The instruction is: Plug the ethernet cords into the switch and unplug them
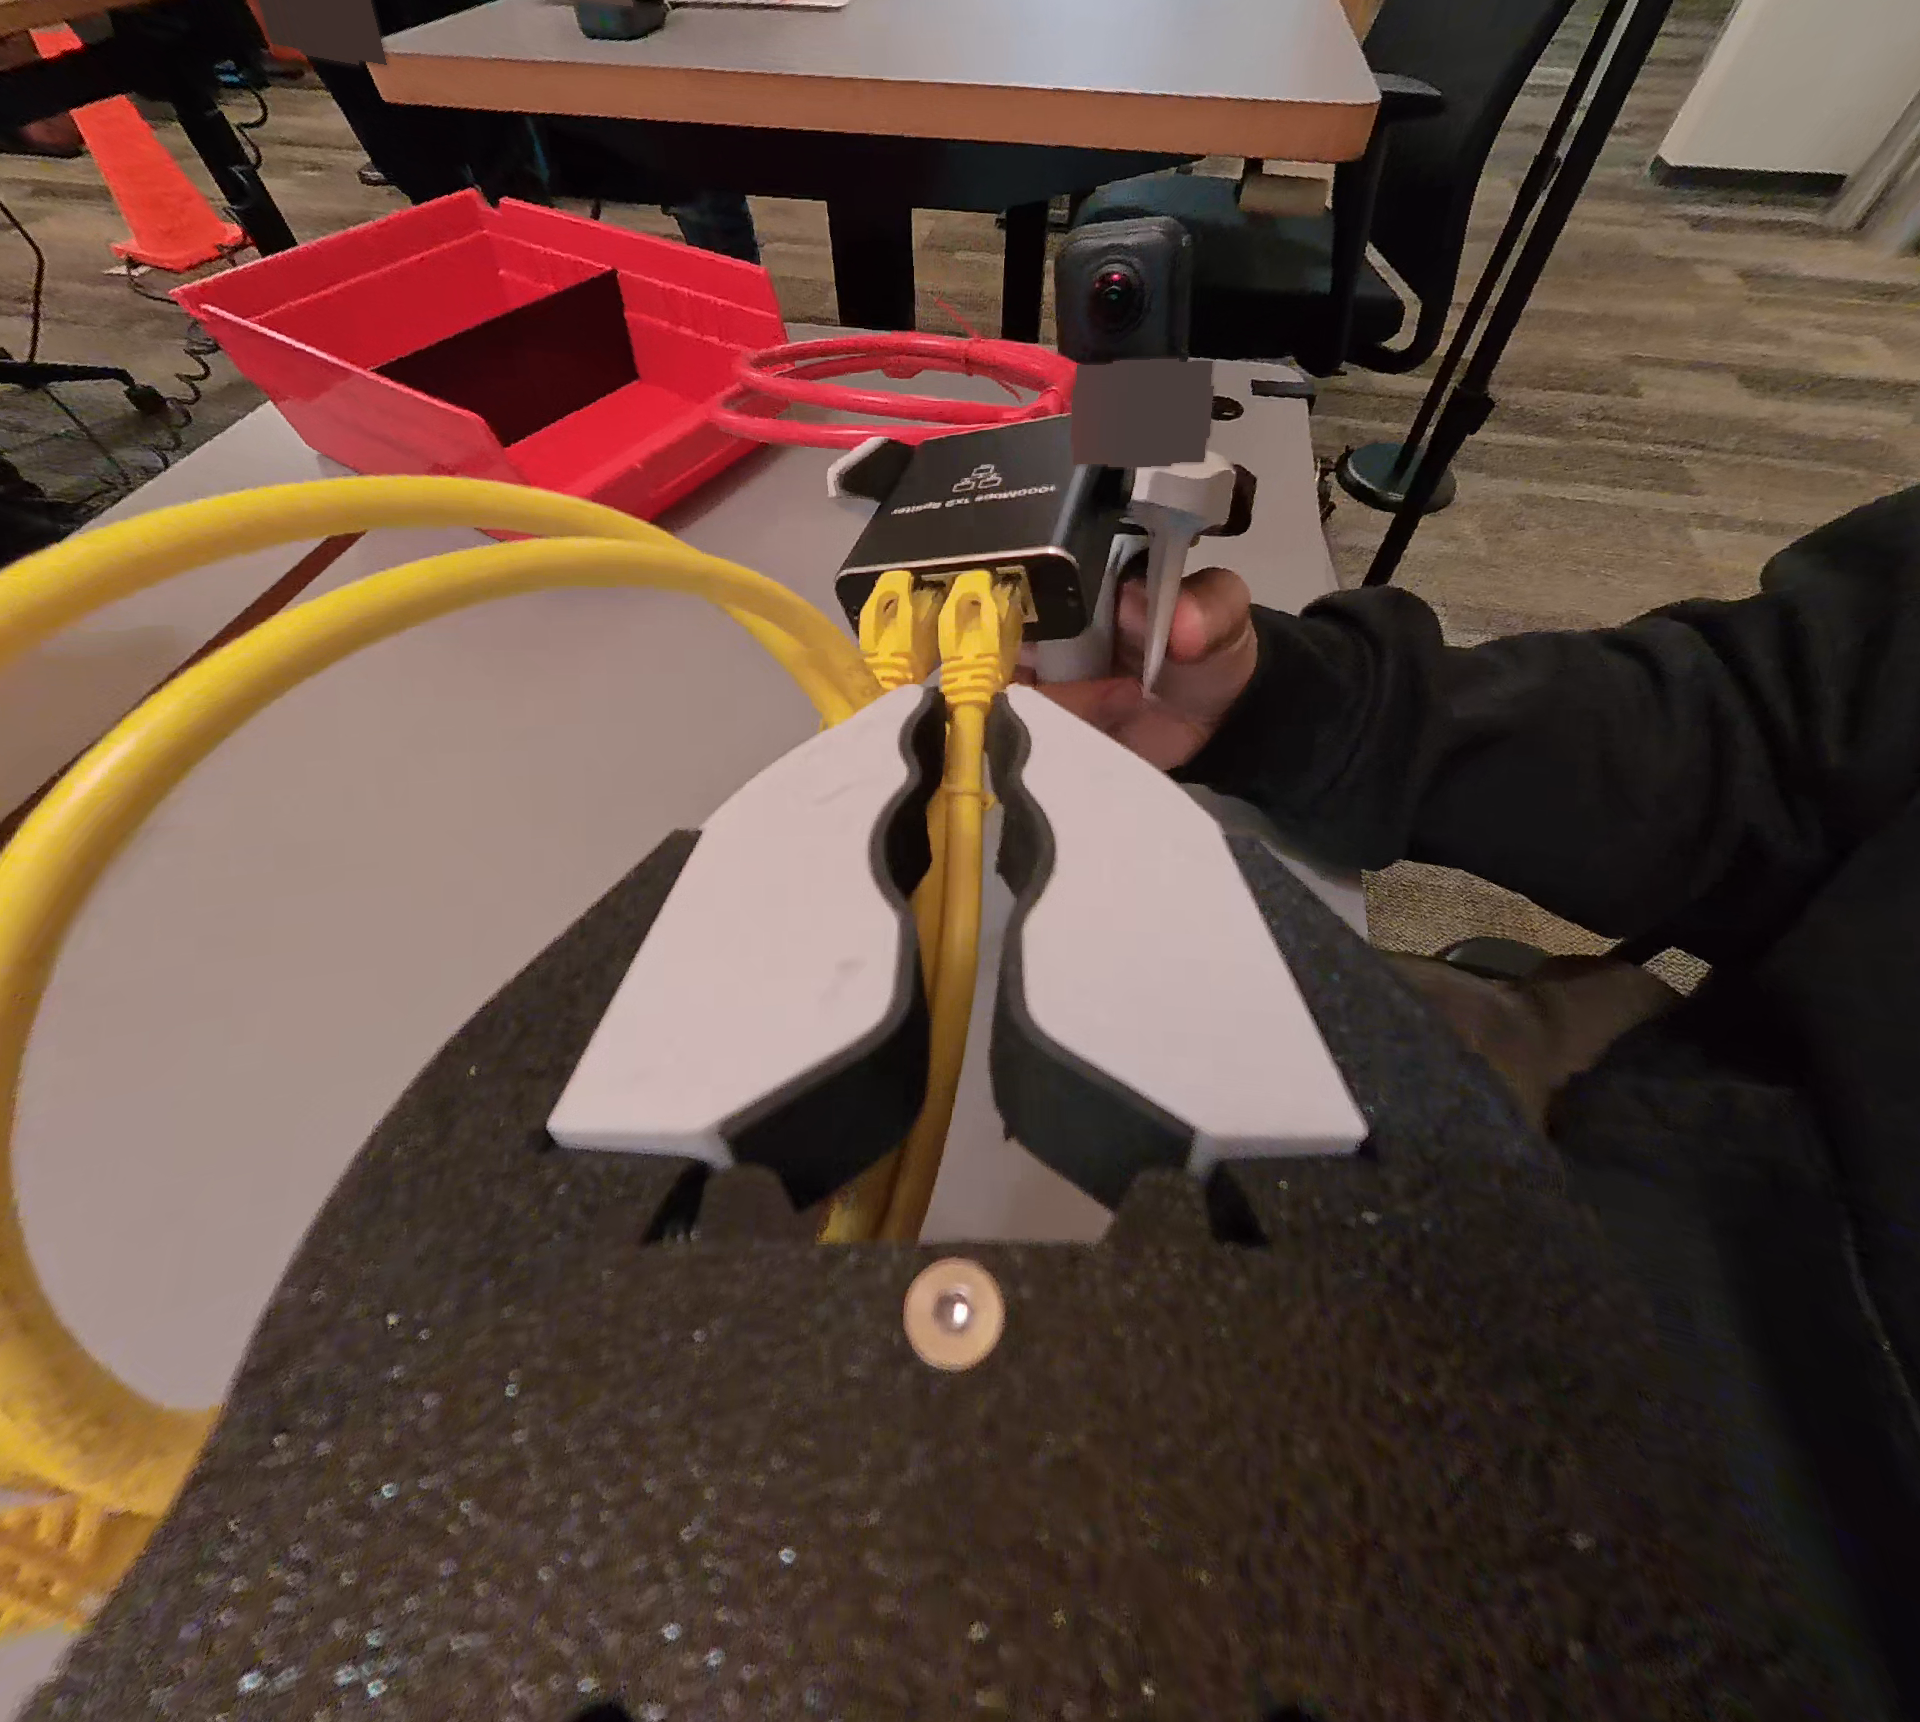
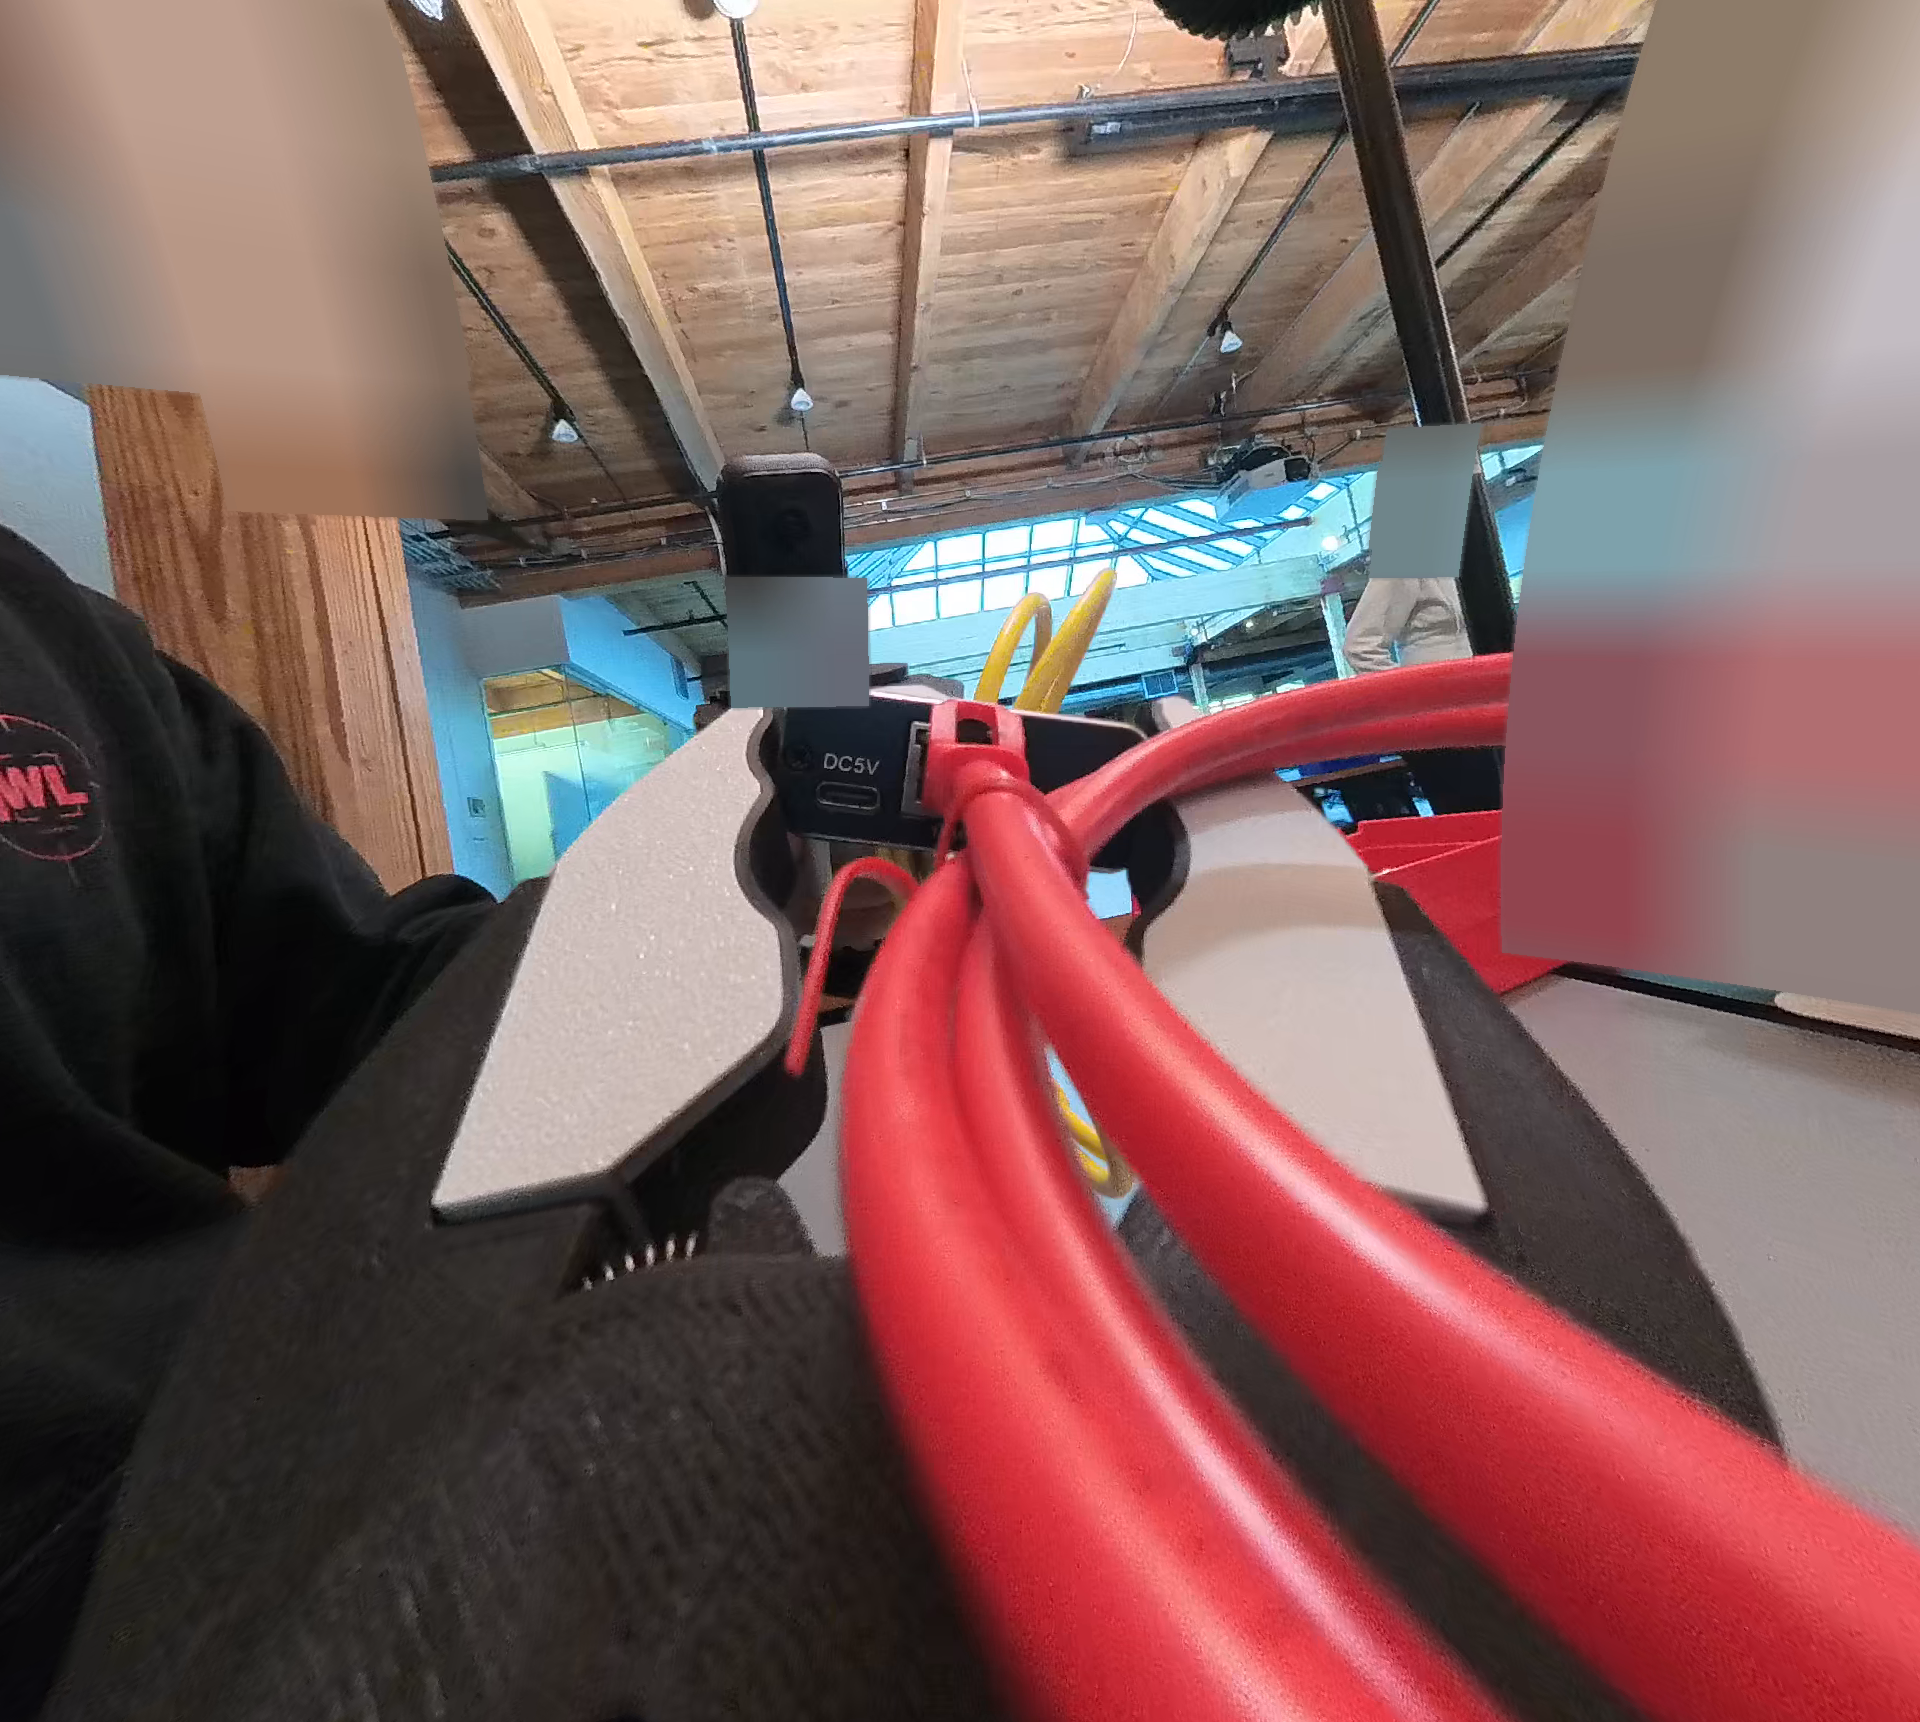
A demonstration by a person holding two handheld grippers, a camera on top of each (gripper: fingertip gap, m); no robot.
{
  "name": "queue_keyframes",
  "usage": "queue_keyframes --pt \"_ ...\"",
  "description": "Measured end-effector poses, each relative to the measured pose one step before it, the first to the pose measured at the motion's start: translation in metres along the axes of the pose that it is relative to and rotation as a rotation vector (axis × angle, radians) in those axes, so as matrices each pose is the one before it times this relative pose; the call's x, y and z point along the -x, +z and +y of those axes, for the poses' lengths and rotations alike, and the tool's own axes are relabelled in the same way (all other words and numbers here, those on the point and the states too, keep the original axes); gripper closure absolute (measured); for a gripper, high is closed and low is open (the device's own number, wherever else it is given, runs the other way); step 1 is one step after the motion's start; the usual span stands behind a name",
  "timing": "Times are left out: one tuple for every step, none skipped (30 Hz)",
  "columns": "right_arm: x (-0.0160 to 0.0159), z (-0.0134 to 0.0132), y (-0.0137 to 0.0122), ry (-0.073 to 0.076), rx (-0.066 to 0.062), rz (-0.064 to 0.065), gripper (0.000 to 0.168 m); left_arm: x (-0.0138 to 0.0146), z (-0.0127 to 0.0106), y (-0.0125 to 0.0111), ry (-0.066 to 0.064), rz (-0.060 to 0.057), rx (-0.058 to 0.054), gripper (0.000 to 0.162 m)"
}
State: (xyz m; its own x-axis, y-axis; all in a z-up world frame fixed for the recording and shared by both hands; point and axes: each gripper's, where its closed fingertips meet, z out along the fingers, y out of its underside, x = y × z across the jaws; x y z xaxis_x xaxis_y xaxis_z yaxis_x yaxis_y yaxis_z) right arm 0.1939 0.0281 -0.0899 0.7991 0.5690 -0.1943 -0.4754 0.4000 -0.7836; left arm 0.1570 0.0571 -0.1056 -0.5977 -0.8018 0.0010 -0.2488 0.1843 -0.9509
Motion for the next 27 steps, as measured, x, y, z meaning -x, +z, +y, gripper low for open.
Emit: queue_keyframes --pt "0.00025 0.00024 0.00034 -0.0003 -0.0002 -0.0016 0.102 0.00009 0.00035 -0.00036 -0.0069 0.0029 0.0022 0.154" --pt "-0.00067 0.00129 0.00013 0.0034 0.006 0.0017 0.102 0.00071 0.00061 -0.00022 -0.0016 -0.0042 0.0041 0.154" --pt "-0.00119 0.00095 -0.00009 0.0014 -0.0005 0.0047 0.102 0.00122 -0.0001 0.00027 0.006 -0.013 0.0 0.154" --pt "-0.00102 -0.00019 -0.00048 0.0038 -0.0099 0.0042 0.102 0.00084 -0.00009 0.00072 0.0091 -0.0148 0.0026 0.154" --pt "-0.00107 0.00058 -0.00113 0.0088 -0.0001 -0.0003 0.102 0.00026 0.00042 0.00097 0.01 -0.0123 0.0105 0.154" --pt "-0.00058 0.00072 -0.00102 0.0016 0.0055 0.0007 0.102 0.0002 0.00104 0.00096 0.0055 -0.0093 0.0146 0.154" --pt "-0.00014 0.00049 -0.00068 -0.0048 0.0077 0.0012 0.102 -0.00013 0.00082 0.00058 -0.0016 -0.0019 0.0101 0.154" --pt "0.00082 -0.00039 0.00015 -0.0044 0.003 -0.0025 0.102 -0.00058 -0.00055 -0.0001 -0.0136 0.0105 -0.005 0.154" --pt "0.00088 -0.00125 0.00094 0.0016 -0.0021 -0.0032 0.102 -0.00036 -0.00216 -0.00054 -0.0357 0.0231 -0.0223 0.154" --pt "0.00071 -0.00177 0.00106 -0.0014 -0.0082 0.0002 0.102 -0.00034 -0.00282 -0.00047 -0.0438 0.025 -0.0309 0.154" --pt "0.00105 -0.0007 0.00048 -0.0017 0.0005 -0.0053 0.102 -0.00094 -0.00172 -0.00021 -0.0305 0.0228 -0.0241 0.154" --pt "0.00067 0.0002 -0.00021 0.0006 0.0074 -0.0044 0.102 -0.00057 0.00036 0.00012 -0.0134 0.012 -0.0094 0.154" --pt "-0.00068 0.00119 -0.00049 -0.0028 0.0091 0.004 0.102 0.00046 0.00092 0.00031 -0.0013 -0.0009 -0.0037 0.154" --pt "-0.00039 -0.00013 -0.00047 0.005 -0.0067 -0.001 0.102 -0.00012 -0.00022 0.00045 -0.003 0.001 -0.0082 0.154" --pt "0.00069 -0.00099 -0.00036 0.0099 -0.0147 -0.0099 0.102 -0.00138 -0.00103 0.00018 -0.0058 0.011 -0.0101 0.154" --pt "0.00081 -0.00076 -0.00016 0.0082 -0.0106 -0.0083 0.102 -0.00085 -0.00038 -0.00013 0.0032 0.0056 -0.0023 0.154" --pt "-0.00015 0.00132 0.00016 -0.0035 0.0163 0.0021 0.102 -0.00002 0.00149 -0.00051 0.0192 -0.0069 0.0133 0.154" --pt "0.00066 0.00187 0.00015 -0.0086 0.0326 -0.0033 0.102 -0.0006 0.00238 -0.00061 0.0296 -0.0073 0.0194 0.154" --pt "0.00177 -0.00035 -0.00028 -0.0119 0.0184 -0.0078 0.103 -0.00142 0.0006 0.00002 0.0218 -0.0075 0.0074 0.154" --pt "0.0012 -0.00241 -0.00021 -0.0094 -0.0019 -0.0004 0.103 -0.00137 -0.00161 0.00054 0.009 -0.0094 -0.0064 0.154" --pt "0.0015 -0.00321 -0.00028 -0.0012 -0.0115 -0.007 0.103 -0.00174 -0.00273 0.00056 0.0034 -0.0045 -0.0122 0.154" --pt "0.00044 -0.00252 -0.00025 0.0056 -0.0119 -0.0033 0.103 -0.00067 -0.00232 0.00066 0.0041 -0.0084 -0.0108 0.154" --pt "-0.00067 -0.00137 0.00002 0.0006 -0.0053 0.008 0.103 0.00028 -0.00109 0.00052 0.0101 -0.0107 -0.0054 0.154" --pt "0.00095 -0.00068 -0.00021 -0.0073 0.0005 -0.0023 0.103 -0.00062 -0.00069 0.0002 0.0086 -0.0004 -0.0041 0.154" --pt "0.00116 -0.00058 -0.00018 -0.0091 0.0016 -0.0043 0.103 -0.00056 -0.00105 0.00028 0.0037 0.0 -0.0079 0.154" --pt "-0.00025 -0.00125 0.00016 -0.0022 -0.002 0.005 0.103 0.00043 -0.00119 0.00042 0.0071 -0.0096 -0.0097 0.154" --pt "-0.00053 -0.001 0.00026 -0.0003 -0.0028 0.0064 0.103 0.00086 -0.00102 0.00026 0.0082 -0.0125 -0.0102 0.154"
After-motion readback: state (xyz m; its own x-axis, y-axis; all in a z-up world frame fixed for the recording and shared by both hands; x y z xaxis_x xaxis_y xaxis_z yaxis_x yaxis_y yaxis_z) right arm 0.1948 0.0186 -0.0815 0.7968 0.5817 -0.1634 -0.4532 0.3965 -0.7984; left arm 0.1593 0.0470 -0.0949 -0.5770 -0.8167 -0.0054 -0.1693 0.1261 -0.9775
